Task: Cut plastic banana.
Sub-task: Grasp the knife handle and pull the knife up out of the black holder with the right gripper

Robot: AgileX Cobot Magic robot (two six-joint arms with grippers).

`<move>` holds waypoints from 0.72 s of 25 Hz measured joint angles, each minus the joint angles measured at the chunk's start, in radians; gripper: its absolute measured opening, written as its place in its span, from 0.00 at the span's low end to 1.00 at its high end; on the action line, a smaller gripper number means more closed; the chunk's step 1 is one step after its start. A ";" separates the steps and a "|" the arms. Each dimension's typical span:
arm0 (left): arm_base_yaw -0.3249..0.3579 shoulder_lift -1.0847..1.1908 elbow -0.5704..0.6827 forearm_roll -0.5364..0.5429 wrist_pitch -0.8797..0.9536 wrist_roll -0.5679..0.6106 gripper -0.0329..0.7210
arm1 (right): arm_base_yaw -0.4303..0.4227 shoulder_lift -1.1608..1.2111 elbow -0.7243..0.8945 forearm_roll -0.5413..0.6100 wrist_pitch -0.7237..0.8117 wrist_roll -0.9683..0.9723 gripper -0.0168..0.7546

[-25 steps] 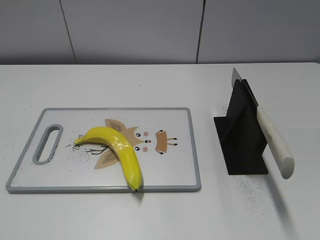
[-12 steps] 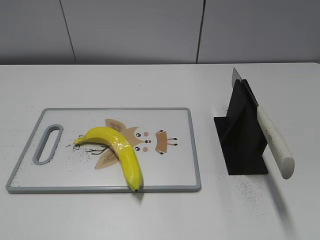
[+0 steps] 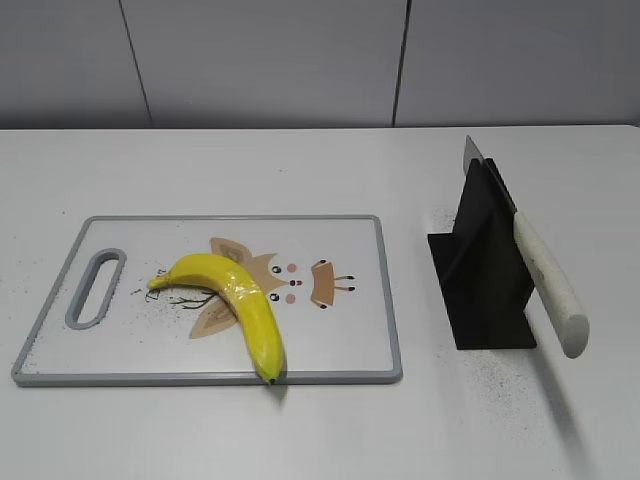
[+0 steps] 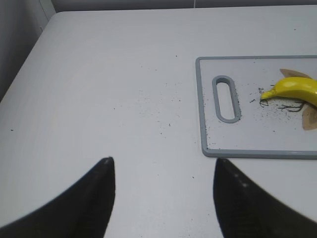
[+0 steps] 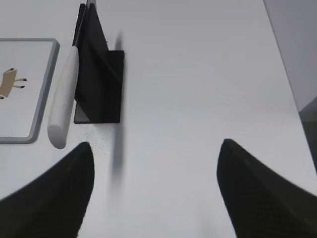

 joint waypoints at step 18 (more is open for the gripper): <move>0.000 0.000 0.000 0.000 0.000 0.000 0.82 | 0.224 0.671 -0.225 0.047 0.114 -0.003 0.77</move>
